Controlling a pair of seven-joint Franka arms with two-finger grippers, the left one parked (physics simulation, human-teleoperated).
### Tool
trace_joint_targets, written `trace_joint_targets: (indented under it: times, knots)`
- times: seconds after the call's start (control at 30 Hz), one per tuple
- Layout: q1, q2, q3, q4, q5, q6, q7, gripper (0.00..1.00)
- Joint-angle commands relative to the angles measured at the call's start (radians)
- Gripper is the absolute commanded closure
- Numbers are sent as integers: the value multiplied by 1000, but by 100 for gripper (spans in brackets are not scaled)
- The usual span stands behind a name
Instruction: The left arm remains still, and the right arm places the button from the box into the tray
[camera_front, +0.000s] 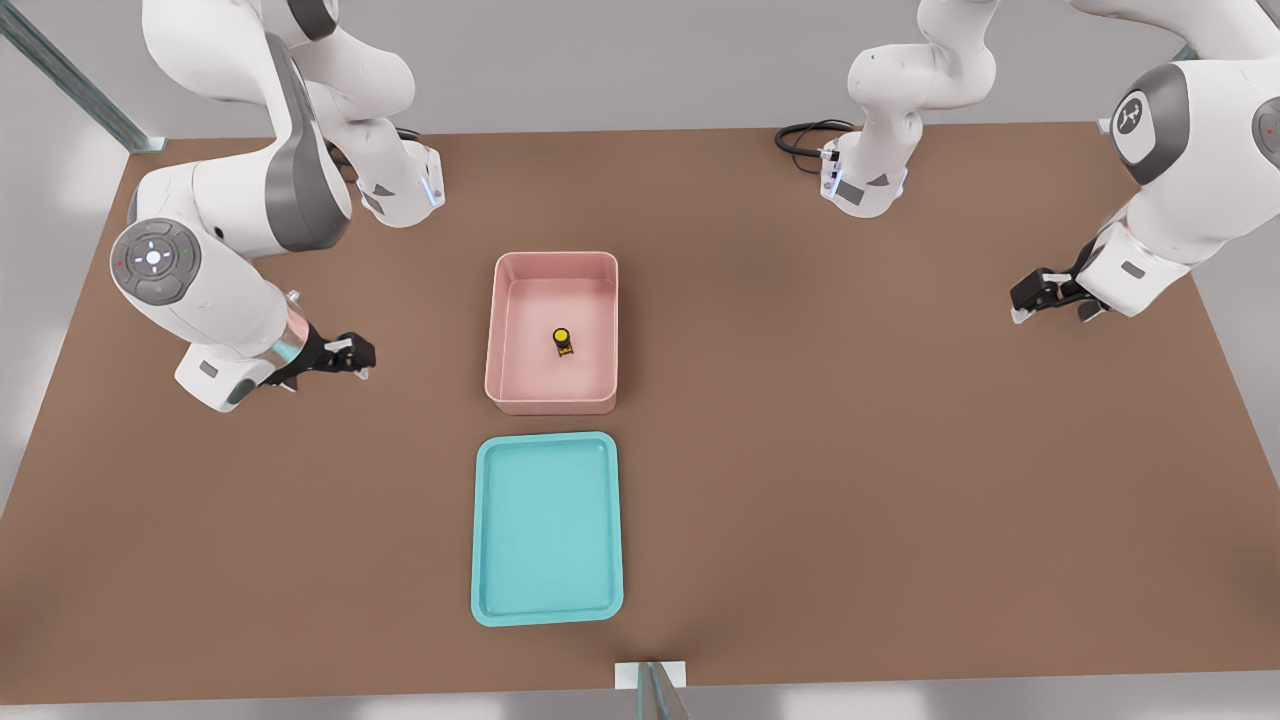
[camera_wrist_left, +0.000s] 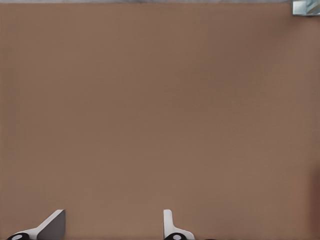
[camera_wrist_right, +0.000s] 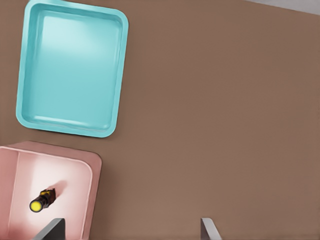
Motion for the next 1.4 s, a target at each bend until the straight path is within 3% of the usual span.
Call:
trace_joint_targets:
  times: [0.0, 0.07, 0.1, 0.13, 0.2, 0.27, 0.3, 0.37, 0.53, 0.73, 0.8, 0.97, 1.37]
  knots:
    - [0, -1, 0, 0, 0, 1, 41, 0]
    - [11, 5, 11, 0, 0, -2, 40, 0]
    - [107, 33, 71, 0, -3, -6, 54, 0]
    - [200, 56, 72, -6, -3, -34, 51, 0]
    - [413, 171, 81, -12, 4, -65, 367, 0]
    - [471, 216, 91, -117, 54, 173, 365, 1]
    - [505, 139, 49, -312, 52, 429, 334, 1]
    - [506, 119, 35, -496, 54, 668, 340, 5]
    - [523, 116, 35, -711, 57, 899, 408, 7]
    - [537, 116, 43, -808, 57, 926, 408, 7]
    - [536, 114, 43, -809, 57, 893, 551, 7]
    - [531, 117, 38, -809, -20, 877, 531, 7]
    - [531, 150, 35, -813, -34, 894, 468, 7]
